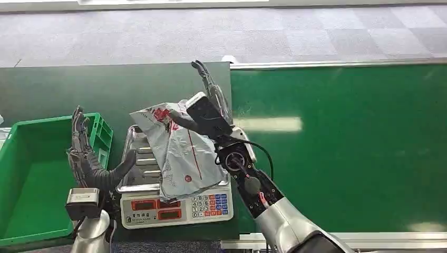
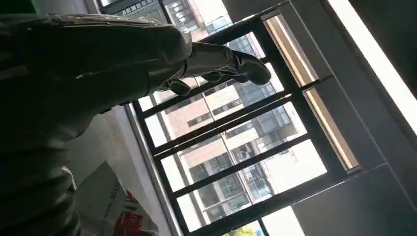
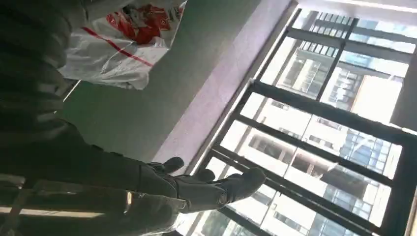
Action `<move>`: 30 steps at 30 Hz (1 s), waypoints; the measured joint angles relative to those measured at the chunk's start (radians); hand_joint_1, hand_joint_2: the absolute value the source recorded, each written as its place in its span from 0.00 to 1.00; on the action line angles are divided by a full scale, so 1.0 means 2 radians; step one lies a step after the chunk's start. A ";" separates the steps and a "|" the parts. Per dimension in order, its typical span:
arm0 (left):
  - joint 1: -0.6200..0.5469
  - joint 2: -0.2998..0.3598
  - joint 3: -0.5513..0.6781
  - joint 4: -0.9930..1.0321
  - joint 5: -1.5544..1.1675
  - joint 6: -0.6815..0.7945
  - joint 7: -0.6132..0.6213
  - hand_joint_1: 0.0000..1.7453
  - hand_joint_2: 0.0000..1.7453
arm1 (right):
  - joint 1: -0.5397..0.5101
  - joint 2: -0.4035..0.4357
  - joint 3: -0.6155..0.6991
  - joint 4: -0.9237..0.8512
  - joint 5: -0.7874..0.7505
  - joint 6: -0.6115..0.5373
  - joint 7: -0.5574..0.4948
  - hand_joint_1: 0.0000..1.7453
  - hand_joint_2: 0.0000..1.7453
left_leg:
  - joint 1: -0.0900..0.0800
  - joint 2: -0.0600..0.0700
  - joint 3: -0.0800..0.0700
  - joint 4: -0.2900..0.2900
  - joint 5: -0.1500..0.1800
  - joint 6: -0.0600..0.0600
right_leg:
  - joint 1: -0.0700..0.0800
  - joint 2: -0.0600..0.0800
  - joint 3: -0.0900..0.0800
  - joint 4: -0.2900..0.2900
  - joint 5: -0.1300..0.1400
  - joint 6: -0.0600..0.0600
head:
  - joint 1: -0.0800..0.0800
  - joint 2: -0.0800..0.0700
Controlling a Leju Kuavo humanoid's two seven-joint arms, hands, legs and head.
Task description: Moved the parcel from conveyor to table for the left to box.
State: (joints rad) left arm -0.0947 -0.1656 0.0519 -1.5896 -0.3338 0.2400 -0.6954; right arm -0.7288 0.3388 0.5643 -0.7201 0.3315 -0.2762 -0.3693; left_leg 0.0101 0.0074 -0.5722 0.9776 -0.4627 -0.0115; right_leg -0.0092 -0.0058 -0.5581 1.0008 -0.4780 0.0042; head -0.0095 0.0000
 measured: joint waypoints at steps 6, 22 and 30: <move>0.008 -0.003 0.000 0.004 0.000 -0.003 0.000 0.00 1.00 | 0.012 0.000 -0.025 -0.021 0.001 0.001 0.001 0.00 1.00 | 0.000 0.000 0.000 0.000 0.000 0.000 | 0.000 0.000 0.000 0.000 0.000 0.000 | 0.000 0.000; -0.057 -0.014 -0.006 0.187 -0.203 -0.071 0.153 0.00 1.00 | 0.195 -0.006 -0.167 -0.316 0.058 -0.009 -0.089 0.00 1.00 | 0.000 -0.001 0.000 0.000 0.000 0.000 | 0.000 -0.002 0.000 0.000 0.000 0.000 | 0.000 0.000; -0.140 -0.029 -0.043 0.308 -0.259 -0.021 0.210 0.78 1.00 | 0.220 -0.007 -0.160 -0.349 0.056 -0.006 -0.103 0.00 1.00 | 0.000 -0.001 0.001 0.000 0.000 0.000 | 0.000 -0.002 0.001 0.000 0.000 0.000 | 0.000 0.000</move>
State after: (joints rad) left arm -0.3738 -0.2239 -0.0347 -0.9726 -0.8526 0.1973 -0.2747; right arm -0.2894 0.3246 0.2453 -1.4172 0.4440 -0.2884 -0.5745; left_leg 0.0099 0.0045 -0.5706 0.9777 -0.4622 -0.0114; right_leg -0.0096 -0.0096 -0.5554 1.0005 -0.4780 0.0042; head -0.0095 0.0000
